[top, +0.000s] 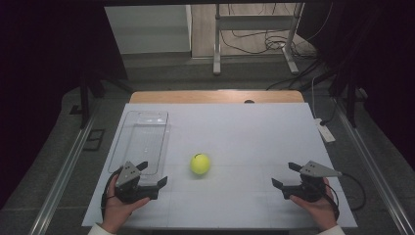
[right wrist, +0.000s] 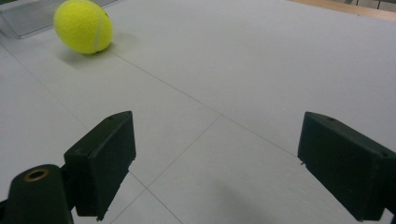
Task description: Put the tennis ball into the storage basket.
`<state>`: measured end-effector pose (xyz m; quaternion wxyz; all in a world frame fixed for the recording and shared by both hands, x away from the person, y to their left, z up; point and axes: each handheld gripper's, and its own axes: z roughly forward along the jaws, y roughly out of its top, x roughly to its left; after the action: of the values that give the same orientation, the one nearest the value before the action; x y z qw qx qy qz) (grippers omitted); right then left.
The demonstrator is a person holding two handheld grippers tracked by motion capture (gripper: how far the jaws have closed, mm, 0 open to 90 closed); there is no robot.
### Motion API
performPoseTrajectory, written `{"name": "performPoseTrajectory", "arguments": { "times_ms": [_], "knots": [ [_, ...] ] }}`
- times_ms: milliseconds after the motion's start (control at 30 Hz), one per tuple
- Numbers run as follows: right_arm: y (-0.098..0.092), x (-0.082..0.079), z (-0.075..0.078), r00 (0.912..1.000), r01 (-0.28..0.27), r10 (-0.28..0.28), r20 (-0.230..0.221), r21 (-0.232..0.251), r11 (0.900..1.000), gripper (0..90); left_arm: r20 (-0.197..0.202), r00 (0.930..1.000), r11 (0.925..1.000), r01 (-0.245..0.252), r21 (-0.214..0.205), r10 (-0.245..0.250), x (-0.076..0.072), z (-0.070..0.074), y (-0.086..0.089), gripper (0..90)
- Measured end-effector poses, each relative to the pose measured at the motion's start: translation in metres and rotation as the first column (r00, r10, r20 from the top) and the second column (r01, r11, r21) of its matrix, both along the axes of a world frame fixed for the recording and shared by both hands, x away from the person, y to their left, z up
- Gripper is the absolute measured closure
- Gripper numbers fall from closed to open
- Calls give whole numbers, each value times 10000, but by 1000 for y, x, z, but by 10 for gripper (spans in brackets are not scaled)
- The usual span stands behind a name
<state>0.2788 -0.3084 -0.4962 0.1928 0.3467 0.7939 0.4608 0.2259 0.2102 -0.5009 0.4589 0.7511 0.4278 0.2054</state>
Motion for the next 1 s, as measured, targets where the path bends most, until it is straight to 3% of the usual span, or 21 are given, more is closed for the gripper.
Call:
{"name": "performPoseTrajectory", "arguments": {
  "times_ms": [500,1000],
  "knots": [
    [1,0,-1,10000,-36,36,-53,-27,10000,121,11,10000,10000,-14,76,14,-1,4,0,107],
    [1,1,-1,9998,-186,187,-102,61,9998,120,-246,9997,9999,1,106,2,4,17,-5,108]
  ]
}}
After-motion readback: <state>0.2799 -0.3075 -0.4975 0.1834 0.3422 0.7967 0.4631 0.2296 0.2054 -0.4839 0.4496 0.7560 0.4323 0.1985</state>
